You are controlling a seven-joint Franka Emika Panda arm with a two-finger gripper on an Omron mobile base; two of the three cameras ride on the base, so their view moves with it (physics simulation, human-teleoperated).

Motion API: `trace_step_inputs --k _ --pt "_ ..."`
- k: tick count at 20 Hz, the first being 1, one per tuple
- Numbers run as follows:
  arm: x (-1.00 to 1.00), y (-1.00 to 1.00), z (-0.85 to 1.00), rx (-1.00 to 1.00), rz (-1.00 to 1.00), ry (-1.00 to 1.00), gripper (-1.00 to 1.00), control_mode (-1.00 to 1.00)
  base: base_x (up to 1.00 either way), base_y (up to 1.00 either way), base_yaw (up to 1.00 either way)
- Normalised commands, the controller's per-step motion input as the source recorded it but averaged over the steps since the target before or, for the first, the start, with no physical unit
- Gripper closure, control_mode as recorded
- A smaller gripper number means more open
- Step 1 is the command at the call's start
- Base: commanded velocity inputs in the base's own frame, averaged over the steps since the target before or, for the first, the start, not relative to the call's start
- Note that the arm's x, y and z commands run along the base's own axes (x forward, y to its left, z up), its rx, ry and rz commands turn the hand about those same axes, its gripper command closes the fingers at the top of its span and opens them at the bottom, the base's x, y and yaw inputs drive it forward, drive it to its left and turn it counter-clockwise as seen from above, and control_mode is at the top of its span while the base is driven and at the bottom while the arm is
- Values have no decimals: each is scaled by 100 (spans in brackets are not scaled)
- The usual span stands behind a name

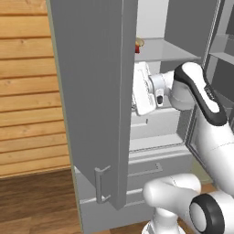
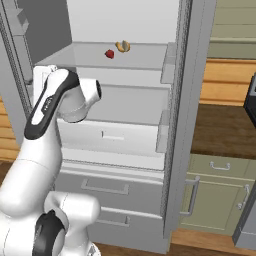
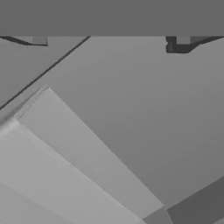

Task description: Take the strawberry from the fridge and place it on top of the pancake, located on the dining counter.

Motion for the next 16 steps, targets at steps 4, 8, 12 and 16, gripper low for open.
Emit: trace_step_inputs --k 4,8,12,16 --pt "-2 96 0 -9 -5 -1 -100 -100 0 0 0" --pt "-13 95 0 -9 -11 -4 -100 -100 0 0 0" --pt "-9 82 0 -8 -12 -3 -100 -100 0 0 0" --pt "-2 59 0 -3 -12 0 -100 -100 0 0 0"
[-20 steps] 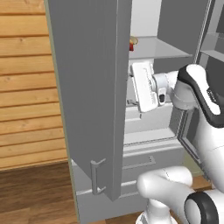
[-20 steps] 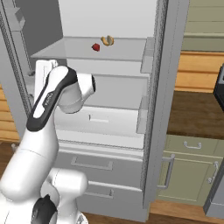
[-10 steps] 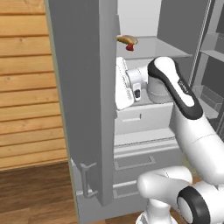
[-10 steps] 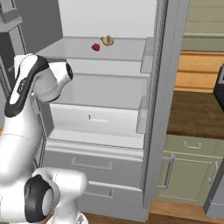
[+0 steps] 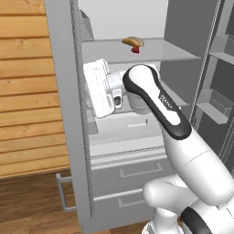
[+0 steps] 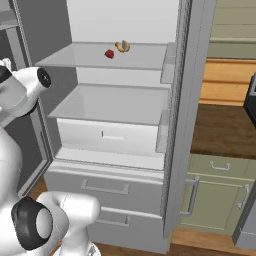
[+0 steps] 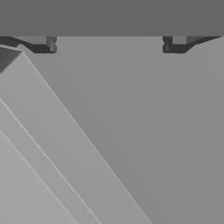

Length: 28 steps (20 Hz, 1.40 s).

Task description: Take the strawberry from the fridge and place it on top of the pancake, located on the dining counter.

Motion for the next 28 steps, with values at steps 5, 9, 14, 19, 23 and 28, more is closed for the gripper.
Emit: trace_step_inputs --k 5,9,14,19,23,28 --pt "0 1 0 0 -6 0 -100 -100 0 0 0" --pt "0 -56 0 0 -1 1 -100 -100 0 0 0" --pt "0 -93 10 -8 4 0 -100 -100 0 0 0" --pt "0 -88 -17 -28 16 0 -100 -100 0 0 0" --pt "-2 -84 -62 -48 27 -1 -100 -100 0 0 0" --pt "-21 -77 -80 -57 40 -5 -100 -100 0 0 0"
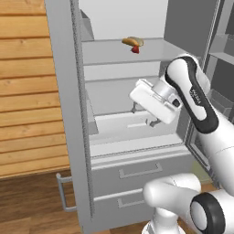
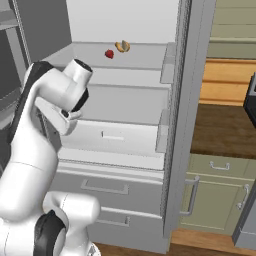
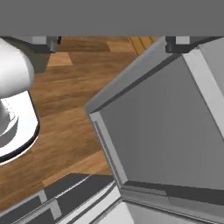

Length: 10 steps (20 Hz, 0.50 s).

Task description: Take the strawberry from the fridge and place it on top of the pancake, located on the dining counter.

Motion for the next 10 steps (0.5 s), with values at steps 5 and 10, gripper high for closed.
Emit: trace_step_inputs --k 5,10 --pt "-25 -36 -93 -83 37 6 -100 -100 0 0 0" --pt "-29 -81 -54 -60 37 -14 -100 -100 0 0 0"
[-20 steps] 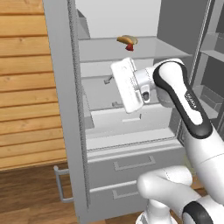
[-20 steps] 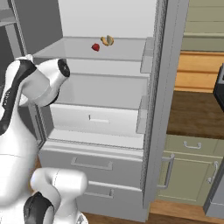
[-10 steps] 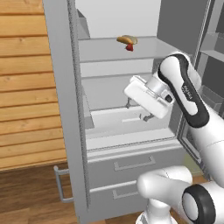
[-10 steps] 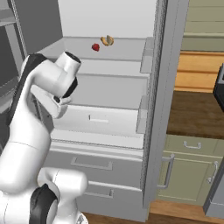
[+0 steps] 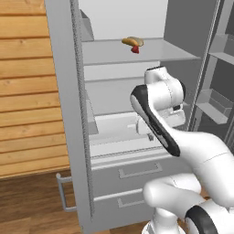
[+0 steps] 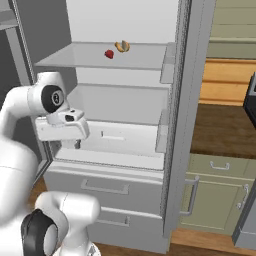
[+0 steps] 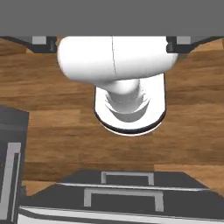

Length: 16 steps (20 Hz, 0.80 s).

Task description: Take the strawberry from the fridge and place it on top of the pancake, located on the dining counter.

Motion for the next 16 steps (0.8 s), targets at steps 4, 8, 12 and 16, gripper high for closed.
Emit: trace_step_inputs --k 4,8,12,16 --pt "-56 -63 19 3 18 -27 -100 -100 0 0 0" --pt "-46 -41 24 23 6 -20 -100 -100 0 0 0" --pt "-4 -14 33 38 0 -13 -100 -100 0 0 0" --pt "-25 1 15 21 -15 -28 -100 -100 0 0 0"
